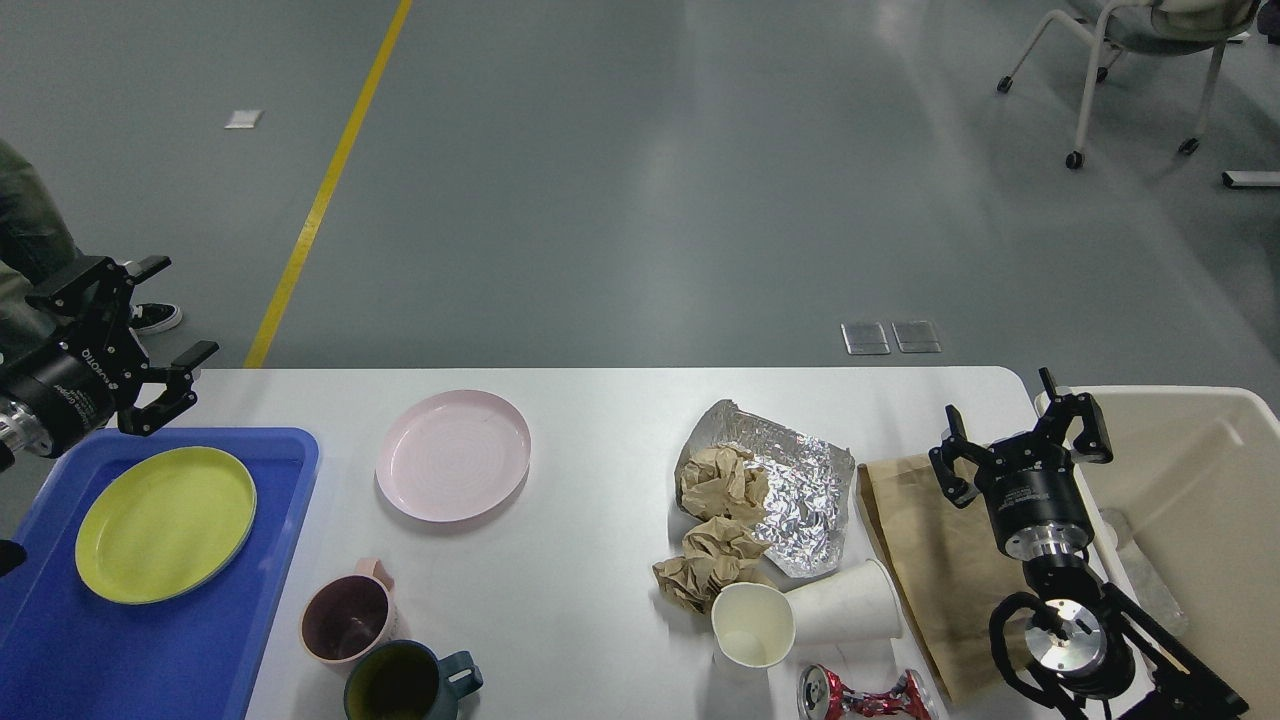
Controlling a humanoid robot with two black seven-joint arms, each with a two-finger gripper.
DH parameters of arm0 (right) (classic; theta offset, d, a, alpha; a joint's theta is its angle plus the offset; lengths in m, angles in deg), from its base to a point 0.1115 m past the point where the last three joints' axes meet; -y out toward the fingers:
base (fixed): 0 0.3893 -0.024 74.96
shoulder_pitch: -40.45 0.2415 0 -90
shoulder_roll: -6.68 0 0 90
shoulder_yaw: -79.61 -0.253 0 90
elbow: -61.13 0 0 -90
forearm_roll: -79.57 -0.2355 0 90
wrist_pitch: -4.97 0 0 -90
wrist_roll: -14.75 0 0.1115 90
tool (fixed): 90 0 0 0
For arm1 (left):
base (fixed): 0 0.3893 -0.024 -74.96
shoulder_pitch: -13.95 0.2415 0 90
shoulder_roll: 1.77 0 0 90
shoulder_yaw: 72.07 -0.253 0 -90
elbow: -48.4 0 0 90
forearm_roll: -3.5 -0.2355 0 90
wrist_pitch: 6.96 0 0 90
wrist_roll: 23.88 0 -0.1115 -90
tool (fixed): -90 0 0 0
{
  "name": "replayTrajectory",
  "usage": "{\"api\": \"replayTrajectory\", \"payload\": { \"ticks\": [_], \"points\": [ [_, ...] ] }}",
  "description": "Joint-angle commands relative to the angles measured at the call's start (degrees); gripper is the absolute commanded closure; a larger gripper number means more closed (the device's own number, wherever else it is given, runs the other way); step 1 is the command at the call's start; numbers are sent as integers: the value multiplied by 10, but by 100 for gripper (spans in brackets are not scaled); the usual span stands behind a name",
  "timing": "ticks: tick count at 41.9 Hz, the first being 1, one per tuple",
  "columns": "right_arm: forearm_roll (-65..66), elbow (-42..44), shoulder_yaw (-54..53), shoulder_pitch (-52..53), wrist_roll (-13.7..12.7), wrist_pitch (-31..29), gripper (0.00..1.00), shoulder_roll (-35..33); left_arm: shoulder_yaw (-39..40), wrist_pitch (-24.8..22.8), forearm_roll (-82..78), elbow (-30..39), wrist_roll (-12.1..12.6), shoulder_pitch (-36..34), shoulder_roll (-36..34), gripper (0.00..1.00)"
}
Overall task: Tidy desktop
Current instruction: 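Lift the left gripper off the blue tray and swing it over the table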
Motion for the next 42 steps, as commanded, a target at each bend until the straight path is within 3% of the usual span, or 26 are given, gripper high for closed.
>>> {"api": "replayTrajectory", "payload": {
  "ticks": [1, 13, 21, 26, 29, 42],
  "points": [
    [0, 0, 0, 0, 0, 0, 0, 0, -197, 0, 5, -1, 2, -146, -25, 3],
    [0, 0, 0, 0, 0, 0, 0, 0, -610, -9, 3, 3, -2, -444, -27, 3],
    [0, 0, 0, 0, 0, 0, 0, 0, -914, -10, 2, 12, 5, -679, 93, 3],
    [0, 0, 0, 0, 0, 0, 0, 0, -1076, -10, 1, 40, 4, -770, 193, 3],
    [0, 0, 0, 0, 0, 0, 0, 0, -1117, -10, 5, 68, -4, -798, 226, 3],
    [0, 0, 0, 0, 0, 0, 0, 0, -1125, -15, 28, 157, 3, -876, 289, 3]
  ]
}}
